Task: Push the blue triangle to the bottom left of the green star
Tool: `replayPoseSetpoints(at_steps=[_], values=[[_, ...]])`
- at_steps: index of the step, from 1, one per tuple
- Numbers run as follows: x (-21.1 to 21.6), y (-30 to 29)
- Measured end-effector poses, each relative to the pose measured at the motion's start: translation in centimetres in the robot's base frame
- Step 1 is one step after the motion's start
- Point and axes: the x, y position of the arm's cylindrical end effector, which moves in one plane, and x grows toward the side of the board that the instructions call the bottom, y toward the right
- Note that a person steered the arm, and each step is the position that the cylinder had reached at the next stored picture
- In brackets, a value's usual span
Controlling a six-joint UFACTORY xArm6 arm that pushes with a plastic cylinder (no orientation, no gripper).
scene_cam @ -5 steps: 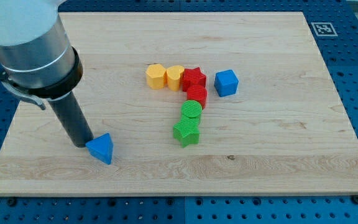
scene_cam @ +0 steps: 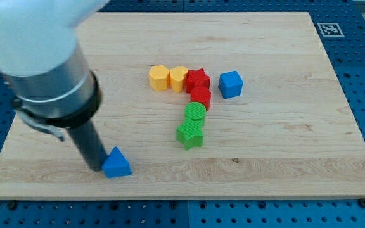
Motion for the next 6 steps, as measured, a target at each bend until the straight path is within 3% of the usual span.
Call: replayPoseSetpoints(at_steps=[2, 4, 6], values=[[0.0, 3.2], [2.3, 1.4], [2.8, 7.5]])
